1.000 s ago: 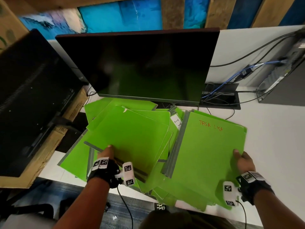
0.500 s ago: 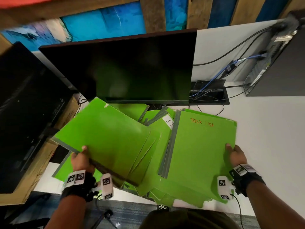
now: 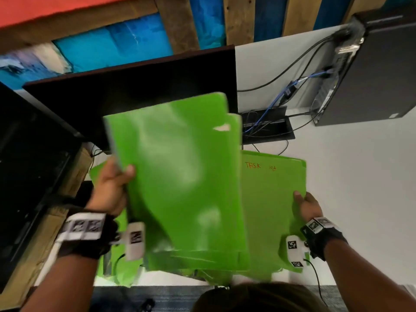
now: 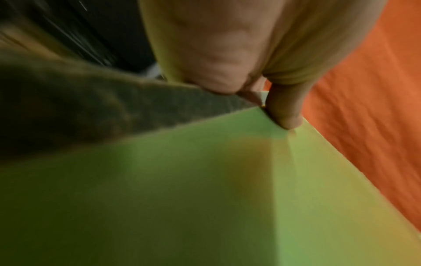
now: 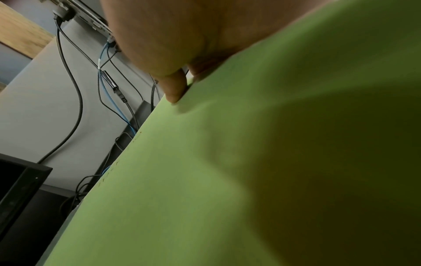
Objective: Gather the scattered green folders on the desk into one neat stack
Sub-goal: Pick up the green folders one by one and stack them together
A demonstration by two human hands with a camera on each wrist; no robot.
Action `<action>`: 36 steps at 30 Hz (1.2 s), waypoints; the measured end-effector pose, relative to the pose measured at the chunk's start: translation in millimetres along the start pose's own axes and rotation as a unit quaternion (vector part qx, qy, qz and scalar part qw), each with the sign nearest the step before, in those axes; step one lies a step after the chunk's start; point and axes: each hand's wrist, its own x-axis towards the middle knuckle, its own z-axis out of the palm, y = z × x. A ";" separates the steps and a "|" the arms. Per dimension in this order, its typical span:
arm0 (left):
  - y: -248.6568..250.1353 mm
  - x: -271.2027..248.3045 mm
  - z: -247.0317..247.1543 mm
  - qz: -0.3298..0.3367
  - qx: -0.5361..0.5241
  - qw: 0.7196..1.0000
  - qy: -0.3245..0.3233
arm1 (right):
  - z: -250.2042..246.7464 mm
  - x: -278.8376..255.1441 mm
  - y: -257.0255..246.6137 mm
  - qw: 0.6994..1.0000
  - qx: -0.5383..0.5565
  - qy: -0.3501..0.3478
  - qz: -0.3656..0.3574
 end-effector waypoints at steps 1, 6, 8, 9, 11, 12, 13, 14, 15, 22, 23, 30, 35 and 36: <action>-6.3 9.5 24.4 -0.006 0.012 0.999 -0.030 | -0.2 -0.3 0.3 1.000 0.002 -0.001 -0.003; -64.0 44.6 126.8 -0.021 0.105 0.986 -0.132 | -6.8 -3.3 -3.9 1.000 0.014 -0.013 0.013; -96.6 54.5 144.5 -0.054 0.150 0.981 -0.110 | -8.4 -2.1 -2.7 1.000 0.010 -0.023 0.018; -112.4 57.2 149.9 -0.071 0.168 0.979 -0.093 | -9.0 -0.8 -0.9 0.999 0.009 -0.030 0.015; -132.7 53.8 160.0 -0.102 0.215 0.968 -0.075 | -11.2 0.2 1.7 0.999 0.008 -0.033 0.017; -142.2 51.8 162.1 -0.117 0.253 0.958 -0.071 | -12.6 -0.3 2.1 0.999 0.007 -0.030 0.017; -150.3 50.1 164.0 -0.130 0.285 0.947 -0.074 | -14.1 -2.3 -0.1 0.999 0.006 -0.031 0.017; -156.2 47.2 165.0 -0.142 0.304 0.939 -0.082 | -14.8 -3.3 -0.3 0.999 0.008 -0.032 0.015; -164.9 46.4 164.4 -0.145 0.319 0.932 -0.097 | -15.0 -4.7 -1.0 0.999 0.007 -0.035 0.014; -186.4 22.3 171.0 -0.185 0.380 0.890 -0.172 | -7.3 -2.5 -3.0 0.999 0.020 -0.034 0.028; -186.3 20.1 172.5 -0.177 0.378 0.892 -0.175 | -5.4 -2.1 -3.4 0.999 0.016 -0.030 0.027; -172.1 34.7 144.6 -0.137 0.365 0.890 -0.238 | -0.4 0.4 -3.2 1.000 -0.006 0.003 0.022; -171.2 54.4 75.4 -0.068 0.600 0.791 -0.097 | -2.9 -1.5 -5.0 1.000 0.003 0.010 0.028; -172.7 53.1 63.1 -0.105 0.620 0.772 -0.095 | -3.0 -2.0 -5.2 1.000 0.000 0.012 0.026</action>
